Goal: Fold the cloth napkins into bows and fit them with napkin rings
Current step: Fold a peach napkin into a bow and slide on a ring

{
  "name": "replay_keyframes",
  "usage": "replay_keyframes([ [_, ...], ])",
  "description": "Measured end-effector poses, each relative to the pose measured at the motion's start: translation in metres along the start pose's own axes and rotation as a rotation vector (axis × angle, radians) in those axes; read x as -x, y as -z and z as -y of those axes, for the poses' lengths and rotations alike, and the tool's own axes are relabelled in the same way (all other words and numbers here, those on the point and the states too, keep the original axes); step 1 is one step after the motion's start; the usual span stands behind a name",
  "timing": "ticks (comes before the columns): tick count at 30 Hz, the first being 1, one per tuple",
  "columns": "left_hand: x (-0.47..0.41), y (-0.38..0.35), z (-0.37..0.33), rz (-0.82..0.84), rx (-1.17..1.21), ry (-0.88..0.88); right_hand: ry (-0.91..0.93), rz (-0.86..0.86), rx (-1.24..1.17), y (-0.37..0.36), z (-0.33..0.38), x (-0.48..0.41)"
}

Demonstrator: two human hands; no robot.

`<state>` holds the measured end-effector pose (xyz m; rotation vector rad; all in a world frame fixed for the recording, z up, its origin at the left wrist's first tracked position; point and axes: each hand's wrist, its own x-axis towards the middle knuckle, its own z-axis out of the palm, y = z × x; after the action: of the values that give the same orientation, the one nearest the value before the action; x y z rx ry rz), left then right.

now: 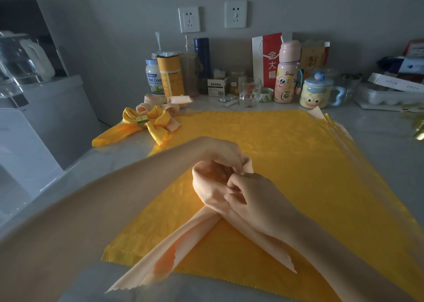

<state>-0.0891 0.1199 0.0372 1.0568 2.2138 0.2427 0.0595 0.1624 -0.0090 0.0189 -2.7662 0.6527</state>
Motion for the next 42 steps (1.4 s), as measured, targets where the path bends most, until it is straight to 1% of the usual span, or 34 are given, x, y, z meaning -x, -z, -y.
replay_keyframes([
  [4, -0.002, 0.007, 0.008, 0.078, 0.151, 0.012, 0.043, 0.125, -0.115, 0.006, 0.001, 0.000],
  [8, -0.004, 0.015, 0.018, 0.050, 0.318, 0.037, -0.089, 0.266, -0.225, 0.018, -0.006, -0.002],
  [10, -0.003, 0.018, 0.019, 0.100, 0.307, 0.028, -0.144, 0.280, -0.210, 0.020, -0.011, -0.004],
  [13, 0.000, 0.014, 0.016, 0.164, 0.264, -0.017, -0.218, 0.257, -0.163, 0.016, -0.019, -0.007],
  [17, 0.006, 0.005, 0.013, 0.101, 0.289, -0.068, -0.281, 0.273, -0.120, 0.012, -0.024, -0.008],
  [19, 0.012, 0.005, 0.014, 0.099, 0.333, -0.025, -0.293, 0.271, -0.139, 0.012, -0.023, -0.009],
  [20, 0.017, 0.008, 0.016, 0.130, 0.339, 0.004, -0.293, 0.266, -0.160, 0.013, -0.023, -0.009],
  [22, 0.030, 0.013, 0.018, 0.200, 0.290, 0.031, -0.288, 0.262, -0.200, 0.013, -0.022, -0.009],
  [24, 0.039, 0.014, 0.021, 0.204, 0.170, -0.006, -0.279, 0.267, -0.209, 0.014, -0.022, -0.009],
  [27, 0.039, 0.005, 0.023, 0.063, -0.053, -0.055, -0.244, 0.249, -0.138, 0.013, -0.023, -0.008],
  [29, 0.034, -0.004, 0.024, -0.041, -0.099, -0.063, -0.217, 0.225, -0.062, 0.014, -0.021, -0.007],
  [33, 0.030, -0.019, 0.017, -0.178, -0.360, -0.147, -0.131, 0.186, 0.188, 0.015, -0.016, -0.005],
  [34, 0.030, -0.022, 0.015, -0.223, -0.402, -0.162, -0.117, 0.184, 0.216, 0.014, -0.015, -0.005],
  [37, 0.038, -0.022, 0.018, -0.355, -0.417, -0.196, -0.127, 0.177, 0.144, 0.011, -0.015, -0.004],
  [39, 0.046, -0.016, 0.035, -0.448, -0.390, -0.215, -0.085, 0.159, 0.097, 0.009, -0.017, -0.004],
  [40, 0.051, -0.013, 0.043, -0.470, -0.359, -0.214, -0.055, 0.157, 0.103, 0.009, -0.018, -0.005],
  [42, 0.056, -0.013, 0.055, -0.431, -0.247, -0.206, -0.031, 0.172, 0.159, 0.009, -0.018, -0.007],
])
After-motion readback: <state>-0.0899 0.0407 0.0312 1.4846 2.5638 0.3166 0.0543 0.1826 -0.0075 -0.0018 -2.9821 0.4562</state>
